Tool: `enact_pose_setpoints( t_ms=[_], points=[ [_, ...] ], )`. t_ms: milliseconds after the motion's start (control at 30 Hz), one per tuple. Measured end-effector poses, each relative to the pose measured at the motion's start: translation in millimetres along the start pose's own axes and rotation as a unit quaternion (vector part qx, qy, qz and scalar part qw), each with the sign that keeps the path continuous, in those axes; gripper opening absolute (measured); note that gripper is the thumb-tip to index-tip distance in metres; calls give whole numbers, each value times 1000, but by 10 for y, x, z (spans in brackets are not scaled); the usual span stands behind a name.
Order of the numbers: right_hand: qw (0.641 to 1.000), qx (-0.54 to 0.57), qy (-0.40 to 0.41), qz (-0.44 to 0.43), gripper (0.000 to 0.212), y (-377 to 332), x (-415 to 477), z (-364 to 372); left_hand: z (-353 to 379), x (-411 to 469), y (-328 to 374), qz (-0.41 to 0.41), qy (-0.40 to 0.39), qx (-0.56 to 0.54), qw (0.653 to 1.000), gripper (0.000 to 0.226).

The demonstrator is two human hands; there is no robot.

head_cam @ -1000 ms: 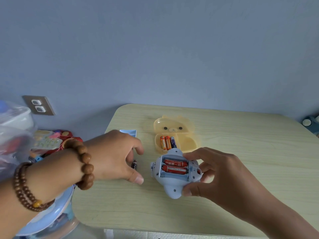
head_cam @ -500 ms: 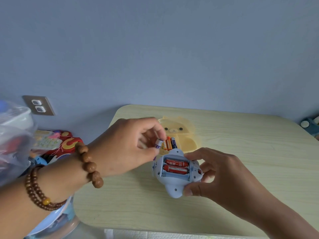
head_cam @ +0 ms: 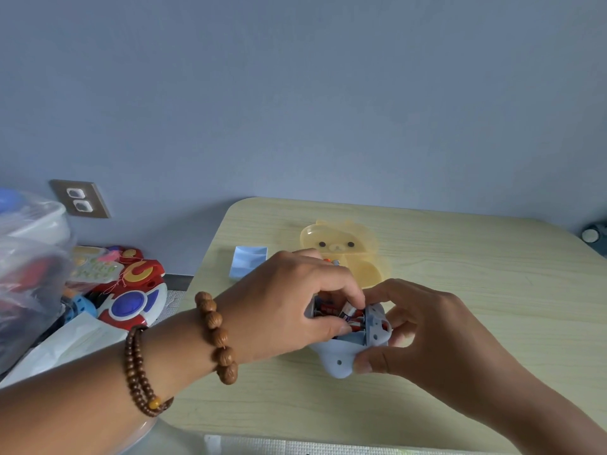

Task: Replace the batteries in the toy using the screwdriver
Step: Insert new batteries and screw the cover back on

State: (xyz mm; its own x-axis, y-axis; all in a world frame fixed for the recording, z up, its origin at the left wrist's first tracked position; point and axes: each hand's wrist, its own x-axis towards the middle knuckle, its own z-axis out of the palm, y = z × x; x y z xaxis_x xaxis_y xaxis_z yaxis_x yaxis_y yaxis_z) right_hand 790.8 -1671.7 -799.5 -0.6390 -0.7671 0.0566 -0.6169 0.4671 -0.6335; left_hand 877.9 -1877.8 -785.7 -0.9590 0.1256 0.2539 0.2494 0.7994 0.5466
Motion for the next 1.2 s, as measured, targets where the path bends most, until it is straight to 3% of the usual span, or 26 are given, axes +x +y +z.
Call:
enact_pose_setpoints(
  t_ms=[400, 567, 1067, 1133, 1200],
  points=[
    [1000, -4, -5, 6, 60, 9, 18, -18, 61, 55, -10, 48, -12, -14, 999, 13],
    [1000, 9, -5, 5, 50, -13, 17, -28, 55, 83, 55, 18, -25, -13, 999, 16],
    [1000, 0, -6, 11, 62, -42, 11, -39, 40, 110, 113, 1, -60, 41, 997, 7],
    [1000, 3, -8, 15, 59, -50, 11, -51, 12, 100, 96, 1, -60, 31, 998, 11],
    [1000, 14, -7, 22, 55, -40, 7, -63, -37, 61, 60, -9, -51, 27, 998, 31]
  ],
)
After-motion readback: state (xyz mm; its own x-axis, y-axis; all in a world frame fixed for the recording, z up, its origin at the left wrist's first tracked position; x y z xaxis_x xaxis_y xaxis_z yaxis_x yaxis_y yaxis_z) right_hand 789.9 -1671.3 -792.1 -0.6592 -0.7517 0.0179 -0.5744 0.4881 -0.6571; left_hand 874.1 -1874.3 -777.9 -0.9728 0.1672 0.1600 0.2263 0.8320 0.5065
